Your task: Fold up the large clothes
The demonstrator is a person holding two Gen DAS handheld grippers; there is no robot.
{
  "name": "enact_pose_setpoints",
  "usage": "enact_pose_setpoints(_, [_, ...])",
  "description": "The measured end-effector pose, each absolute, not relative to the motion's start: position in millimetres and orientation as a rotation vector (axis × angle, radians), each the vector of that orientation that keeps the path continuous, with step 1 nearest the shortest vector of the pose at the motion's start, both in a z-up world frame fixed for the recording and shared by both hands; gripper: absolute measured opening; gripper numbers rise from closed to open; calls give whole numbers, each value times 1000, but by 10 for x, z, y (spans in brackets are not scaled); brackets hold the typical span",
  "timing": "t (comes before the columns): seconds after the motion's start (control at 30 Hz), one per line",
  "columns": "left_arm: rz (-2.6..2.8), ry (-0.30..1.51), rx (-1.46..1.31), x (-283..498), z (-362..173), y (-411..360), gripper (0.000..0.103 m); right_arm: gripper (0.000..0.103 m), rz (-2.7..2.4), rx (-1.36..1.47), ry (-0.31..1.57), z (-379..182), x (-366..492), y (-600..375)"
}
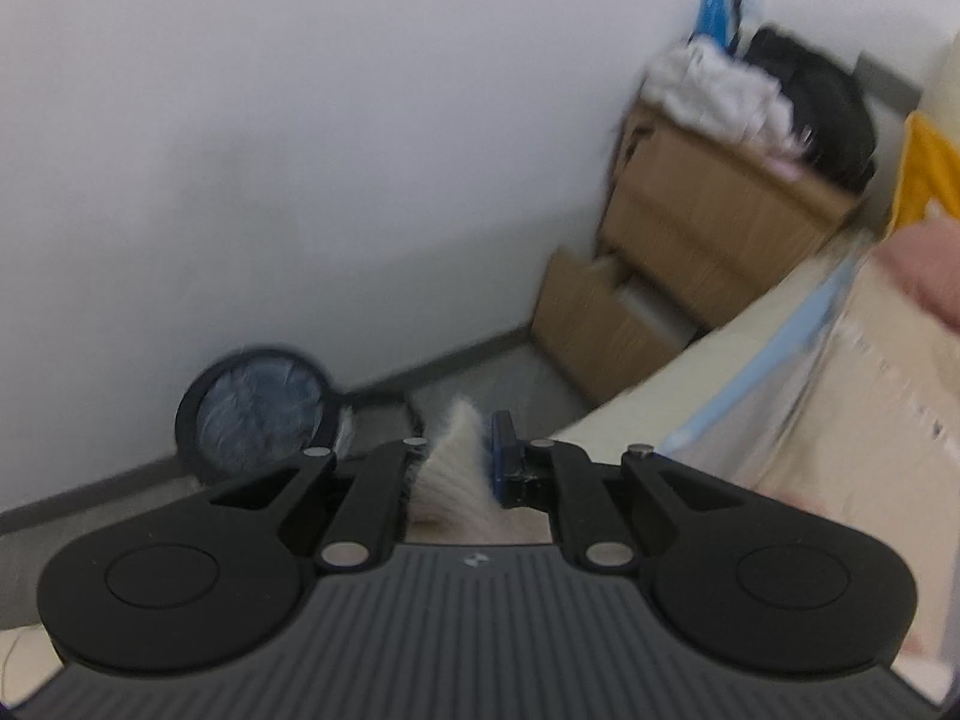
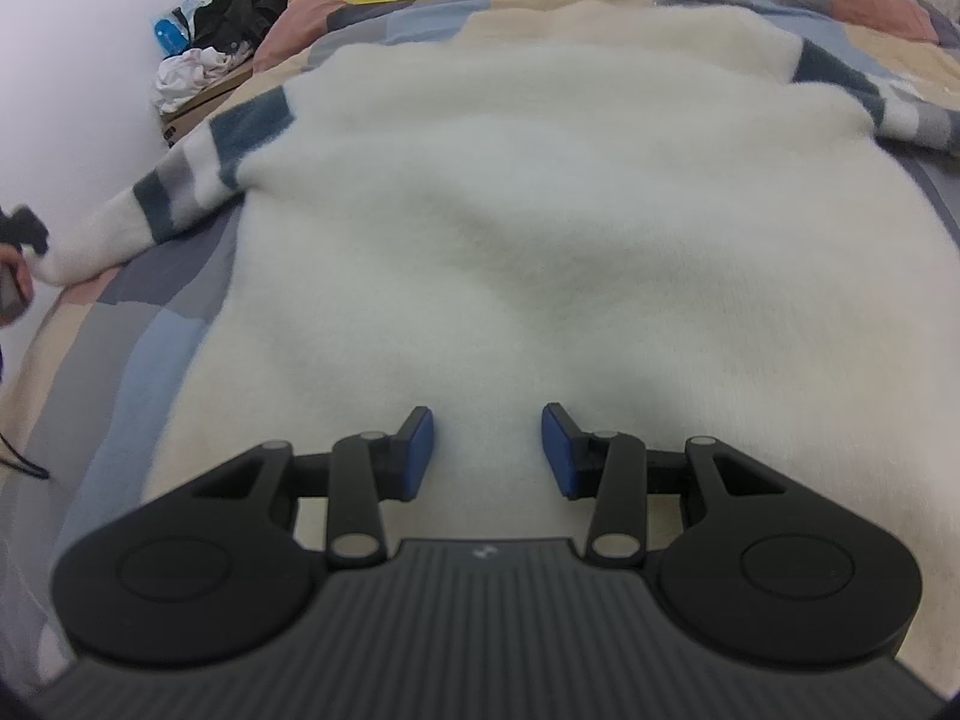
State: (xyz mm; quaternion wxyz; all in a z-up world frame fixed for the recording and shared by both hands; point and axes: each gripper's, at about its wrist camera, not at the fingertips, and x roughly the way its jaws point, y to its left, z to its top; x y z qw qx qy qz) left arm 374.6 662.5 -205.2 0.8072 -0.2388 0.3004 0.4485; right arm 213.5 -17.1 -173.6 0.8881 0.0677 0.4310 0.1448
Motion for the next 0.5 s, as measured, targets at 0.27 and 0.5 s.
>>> enact_pose_setpoints(0.27, [882,765,-483,3596,-2108,6539,63,42,309,188,913,-1722,2113,-222])
enact_pose_setpoints(0.5, [793,726,-444,3315,-1584,5902,73,42,317,230,918,-1674,2087,-315])
